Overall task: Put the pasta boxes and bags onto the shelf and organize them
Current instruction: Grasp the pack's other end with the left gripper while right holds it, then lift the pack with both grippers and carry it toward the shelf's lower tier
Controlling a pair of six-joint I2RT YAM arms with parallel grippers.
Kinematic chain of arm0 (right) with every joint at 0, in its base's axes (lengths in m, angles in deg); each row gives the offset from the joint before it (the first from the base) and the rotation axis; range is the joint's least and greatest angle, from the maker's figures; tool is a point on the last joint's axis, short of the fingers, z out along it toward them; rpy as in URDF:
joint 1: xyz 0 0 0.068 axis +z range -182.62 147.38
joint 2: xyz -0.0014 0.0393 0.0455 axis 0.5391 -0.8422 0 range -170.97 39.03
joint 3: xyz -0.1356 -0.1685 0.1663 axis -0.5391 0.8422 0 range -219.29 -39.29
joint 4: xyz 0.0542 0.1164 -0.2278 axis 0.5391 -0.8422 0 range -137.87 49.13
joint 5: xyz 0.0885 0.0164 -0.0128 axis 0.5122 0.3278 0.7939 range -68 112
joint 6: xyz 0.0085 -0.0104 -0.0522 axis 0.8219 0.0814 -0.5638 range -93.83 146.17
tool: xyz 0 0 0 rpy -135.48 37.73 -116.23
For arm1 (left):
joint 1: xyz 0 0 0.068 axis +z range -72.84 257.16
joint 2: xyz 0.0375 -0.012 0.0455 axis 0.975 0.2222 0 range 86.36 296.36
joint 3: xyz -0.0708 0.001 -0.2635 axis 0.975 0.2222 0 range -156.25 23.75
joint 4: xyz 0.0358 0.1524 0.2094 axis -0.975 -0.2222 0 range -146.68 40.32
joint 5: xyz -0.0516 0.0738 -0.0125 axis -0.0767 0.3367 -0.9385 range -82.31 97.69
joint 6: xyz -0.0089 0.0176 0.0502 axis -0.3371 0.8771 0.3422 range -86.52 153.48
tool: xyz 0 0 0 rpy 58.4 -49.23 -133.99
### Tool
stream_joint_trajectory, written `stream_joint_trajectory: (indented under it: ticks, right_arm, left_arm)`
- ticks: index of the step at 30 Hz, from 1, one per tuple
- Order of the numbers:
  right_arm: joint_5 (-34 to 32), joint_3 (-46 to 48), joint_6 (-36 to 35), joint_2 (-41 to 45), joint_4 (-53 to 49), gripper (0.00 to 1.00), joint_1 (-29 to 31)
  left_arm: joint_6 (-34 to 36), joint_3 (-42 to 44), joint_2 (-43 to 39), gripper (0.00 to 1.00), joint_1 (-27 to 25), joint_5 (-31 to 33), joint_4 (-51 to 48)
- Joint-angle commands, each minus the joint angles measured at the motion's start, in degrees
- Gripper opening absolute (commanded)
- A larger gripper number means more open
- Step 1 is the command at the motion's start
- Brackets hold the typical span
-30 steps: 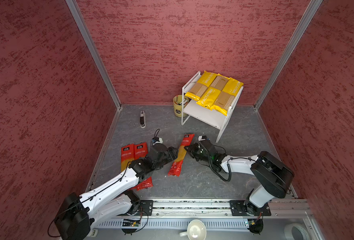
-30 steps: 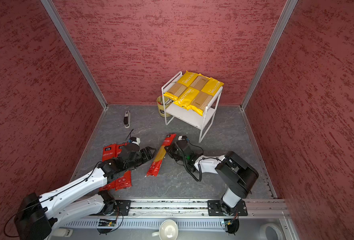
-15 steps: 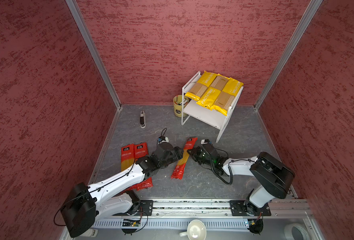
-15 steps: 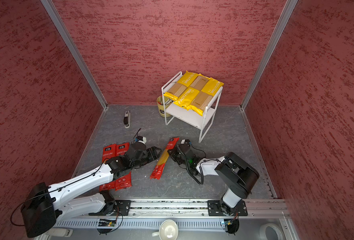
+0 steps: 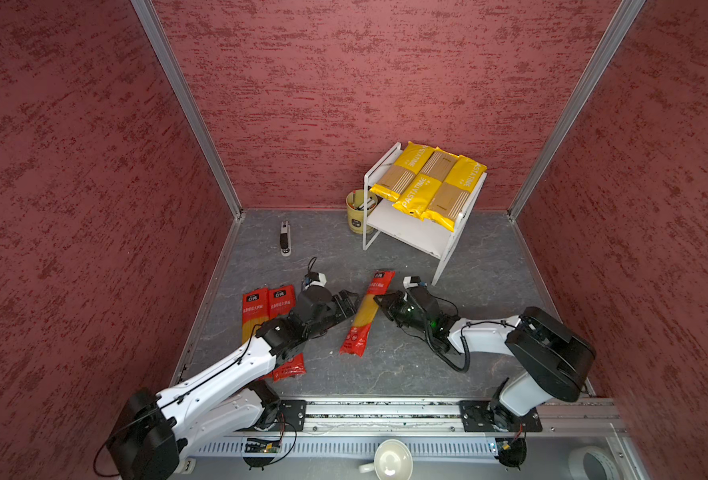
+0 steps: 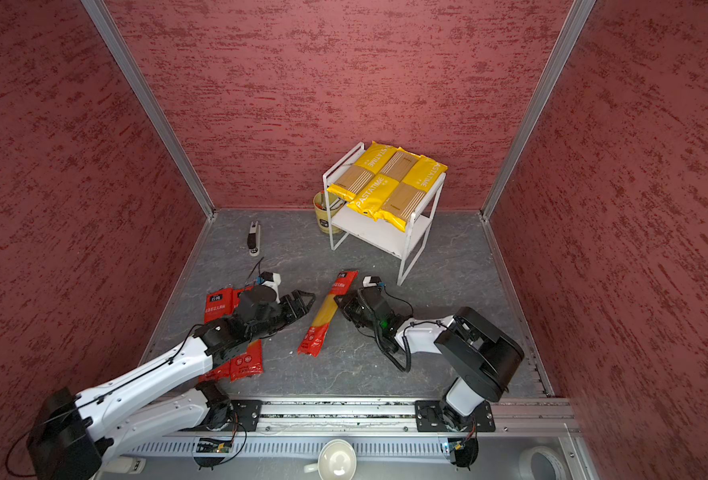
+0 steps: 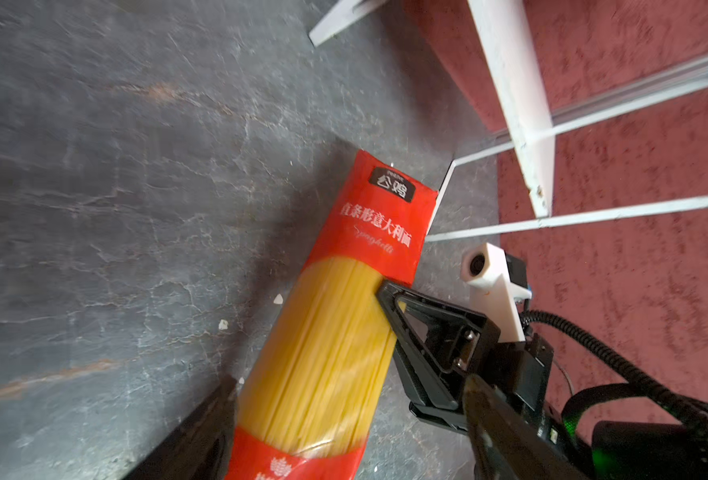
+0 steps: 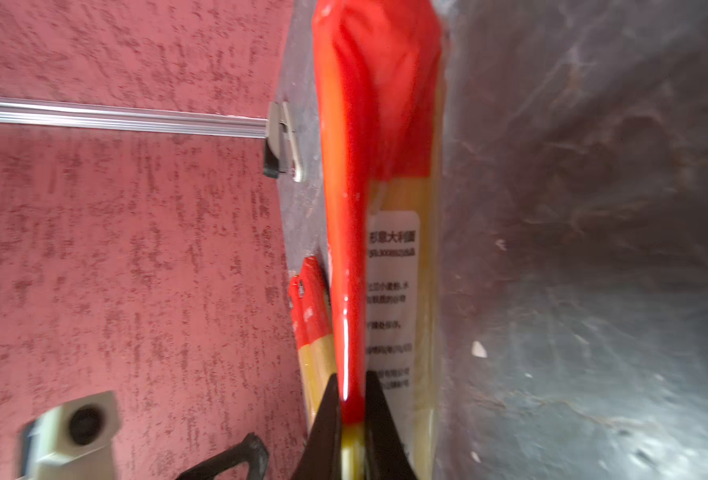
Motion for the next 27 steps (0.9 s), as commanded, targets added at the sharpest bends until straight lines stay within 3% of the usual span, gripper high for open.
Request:
stream_joint_trajectory:
  ticks: [1, 7, 15, 22, 27]
  right_arm:
    - [-4.54, -2.42, 1.88, 5.04, 13.73, 0.0, 0.97]
    - [-9.16, -0.74, 1.22, 5.67, 21.18, 0.0, 2.46]
    - [-15.19, -0.92, -0.23, 2.96, 35.03, 0.0, 3.0]
    - [-18.27, -3.15, -2.68, 2.09, 37.57, 0.0, 2.95]
    - [-18.58, -4.26, -2.27, 0.67, 40.11, 0.0, 3.0]
  left_arm:
    - [-3.14, 3.35, -6.6, 0.86, 2.8, -3.65, -1.38]
    - [-7.85, 7.06, -17.37, 0.88, 4.72, -5.15, -3.62]
    - [-11.7, 7.76, -21.74, 0.91, 3.93, -5.39, -3.37]
    - [-14.03, 8.46, -21.37, 0.94, 2.63, -5.67, 0.78]
    - [-15.88, 9.02, -15.34, 0.95, 1.88, -7.11, 10.16]
